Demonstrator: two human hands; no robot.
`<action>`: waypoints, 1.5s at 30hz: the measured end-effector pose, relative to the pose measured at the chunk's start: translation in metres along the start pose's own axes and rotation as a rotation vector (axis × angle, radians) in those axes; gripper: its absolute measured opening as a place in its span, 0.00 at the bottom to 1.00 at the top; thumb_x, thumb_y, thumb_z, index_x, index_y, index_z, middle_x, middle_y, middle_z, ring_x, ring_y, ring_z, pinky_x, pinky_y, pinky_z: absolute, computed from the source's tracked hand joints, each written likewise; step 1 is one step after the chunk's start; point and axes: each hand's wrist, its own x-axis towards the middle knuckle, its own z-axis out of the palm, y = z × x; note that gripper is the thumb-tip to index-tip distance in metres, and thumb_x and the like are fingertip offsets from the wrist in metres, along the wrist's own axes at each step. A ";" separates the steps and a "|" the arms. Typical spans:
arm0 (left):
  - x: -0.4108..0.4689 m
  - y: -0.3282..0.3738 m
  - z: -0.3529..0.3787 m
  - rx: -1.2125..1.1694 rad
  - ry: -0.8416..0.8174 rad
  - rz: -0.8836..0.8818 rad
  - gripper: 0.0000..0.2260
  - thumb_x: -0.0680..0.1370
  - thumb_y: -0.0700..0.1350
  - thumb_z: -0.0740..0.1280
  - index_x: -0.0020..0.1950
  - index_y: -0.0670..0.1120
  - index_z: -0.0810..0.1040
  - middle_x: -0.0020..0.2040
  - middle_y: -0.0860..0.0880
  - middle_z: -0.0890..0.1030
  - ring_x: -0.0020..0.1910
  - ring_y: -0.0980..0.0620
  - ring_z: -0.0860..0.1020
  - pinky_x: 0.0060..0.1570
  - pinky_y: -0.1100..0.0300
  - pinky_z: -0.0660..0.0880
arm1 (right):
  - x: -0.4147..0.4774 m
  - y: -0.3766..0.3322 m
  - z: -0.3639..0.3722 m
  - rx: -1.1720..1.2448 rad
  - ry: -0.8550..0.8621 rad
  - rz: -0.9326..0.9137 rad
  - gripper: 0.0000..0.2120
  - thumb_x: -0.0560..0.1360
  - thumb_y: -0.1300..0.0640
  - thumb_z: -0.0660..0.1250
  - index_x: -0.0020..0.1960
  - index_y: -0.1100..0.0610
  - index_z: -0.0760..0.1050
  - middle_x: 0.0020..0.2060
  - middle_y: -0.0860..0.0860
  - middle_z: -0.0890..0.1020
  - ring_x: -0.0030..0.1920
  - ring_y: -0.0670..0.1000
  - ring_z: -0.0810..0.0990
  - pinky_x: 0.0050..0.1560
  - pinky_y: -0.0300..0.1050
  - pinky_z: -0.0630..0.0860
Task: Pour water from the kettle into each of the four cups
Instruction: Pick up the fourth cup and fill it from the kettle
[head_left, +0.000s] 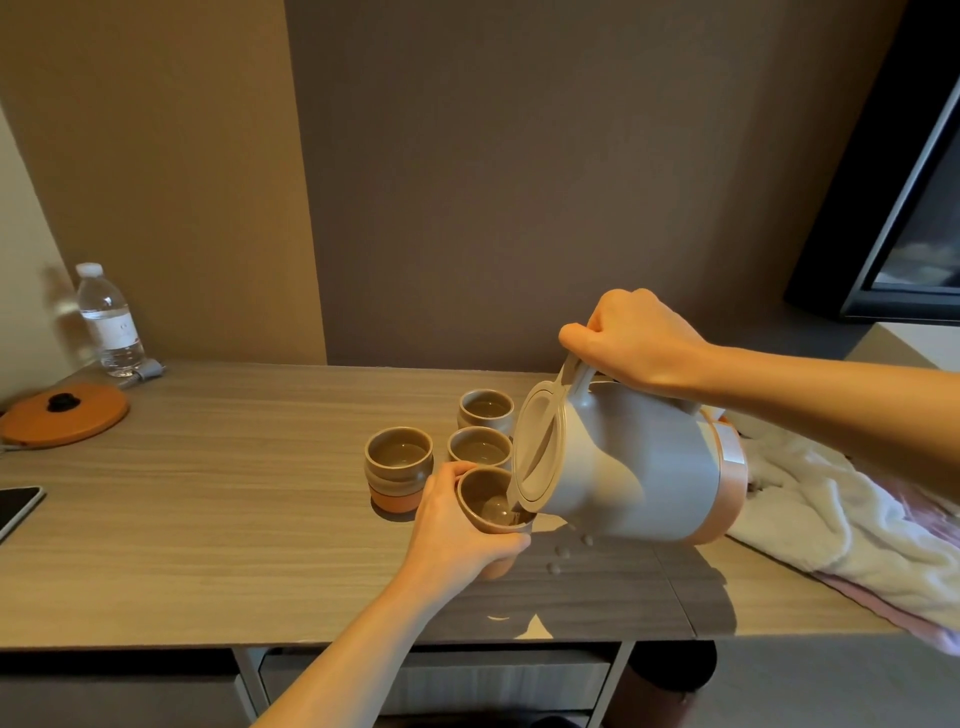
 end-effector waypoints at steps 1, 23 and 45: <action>0.000 0.000 0.000 -0.003 0.002 -0.002 0.35 0.57 0.51 0.83 0.58 0.58 0.68 0.55 0.59 0.75 0.55 0.57 0.75 0.47 0.69 0.72 | 0.000 -0.001 -0.001 -0.006 0.001 -0.002 0.24 0.76 0.51 0.61 0.24 0.58 0.63 0.20 0.51 0.62 0.23 0.50 0.60 0.26 0.41 0.60; -0.002 0.003 -0.001 -0.057 -0.009 -0.018 0.34 0.59 0.47 0.83 0.58 0.57 0.68 0.54 0.59 0.75 0.54 0.58 0.75 0.47 0.68 0.72 | 0.000 -0.009 -0.008 -0.039 0.002 -0.013 0.24 0.75 0.51 0.61 0.23 0.57 0.62 0.20 0.51 0.62 0.24 0.50 0.60 0.26 0.41 0.59; 0.003 0.000 0.004 -0.033 0.008 -0.033 0.36 0.57 0.50 0.83 0.59 0.57 0.68 0.55 0.59 0.75 0.55 0.56 0.75 0.51 0.65 0.74 | 0.001 0.000 -0.009 -0.019 0.006 0.005 0.24 0.75 0.51 0.61 0.23 0.56 0.60 0.20 0.50 0.61 0.24 0.50 0.58 0.25 0.41 0.58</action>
